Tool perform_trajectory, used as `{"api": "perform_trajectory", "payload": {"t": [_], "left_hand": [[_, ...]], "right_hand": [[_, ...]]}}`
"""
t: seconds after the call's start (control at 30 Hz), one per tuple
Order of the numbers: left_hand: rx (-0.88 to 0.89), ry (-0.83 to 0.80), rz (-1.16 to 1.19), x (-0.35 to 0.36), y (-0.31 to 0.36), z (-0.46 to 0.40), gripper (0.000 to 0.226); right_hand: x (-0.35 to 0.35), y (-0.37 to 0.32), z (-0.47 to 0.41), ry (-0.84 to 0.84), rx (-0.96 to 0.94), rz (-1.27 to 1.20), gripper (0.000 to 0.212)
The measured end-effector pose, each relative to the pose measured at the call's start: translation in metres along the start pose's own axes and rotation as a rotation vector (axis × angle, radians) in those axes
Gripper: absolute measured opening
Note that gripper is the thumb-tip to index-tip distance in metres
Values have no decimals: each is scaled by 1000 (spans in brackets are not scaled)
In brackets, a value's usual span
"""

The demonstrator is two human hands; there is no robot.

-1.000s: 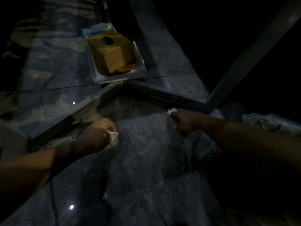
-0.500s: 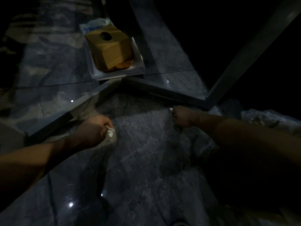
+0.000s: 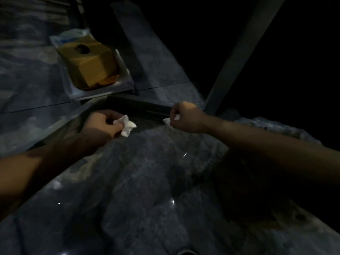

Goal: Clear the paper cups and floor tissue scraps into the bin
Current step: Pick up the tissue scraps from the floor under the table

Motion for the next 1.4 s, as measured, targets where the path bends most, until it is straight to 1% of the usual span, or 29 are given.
{"api": "perform_trajectory", "payload": {"t": [0.07, 0.2, 0.3, 0.4, 0.47, 0.6, 0.7, 0.77, 0.87, 0.97, 1.07, 1.27, 1.4], "left_hand": [[-5, -16, 167, 23, 22, -2, 17], [9, -107, 457, 67, 70, 11, 13], [67, -149, 559, 99, 107, 26, 15], [163, -223, 602, 131, 141, 41, 15], [256, -266, 566, 149, 163, 51, 14], [551, -365, 418, 180, 195, 66, 10], [737, -339, 282, 199, 206, 72, 11], [823, -311, 170, 211, 206, 74, 15], [813, -317, 40, 224, 200, 76, 25], [803, -338, 2, 228, 197, 79, 36], [811, -328, 25, 226, 195, 78, 35], [804, -293, 119, 215, 187, 67, 25], [805, -262, 125, 210, 181, 59, 27]], "right_hand": [[-34, -2, 12, -32, 12, 13, 16], [-102, 13, 48, -74, 114, -73, 12], [-134, 36, 79, -73, 202, -100, 12], [-157, 60, 111, -87, 269, -3, 10], [-169, 75, 132, -117, 303, 61, 9], [-179, 100, 168, -171, 358, 158, 9], [-175, 112, 184, -230, 392, 170, 12], [-171, 119, 191, -254, 403, 192, 14], [-163, 125, 198, -306, 398, 216, 16], [-156, 126, 202, -366, 382, 218, 19], [-155, 123, 203, -400, 385, 197, 15], [-157, 116, 202, -489, 422, 201, 31], [-154, 117, 198, -513, 458, 243, 37]]}}
Point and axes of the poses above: each hand's wrist, its own z-axis away from the middle knuckle, its own x-axis out of the palm, y = z × x, the point moved 3 cm from there along -z, towards the middle knuckle, and after that the axes turned 6 degrees about x, right-handed, at the moved point
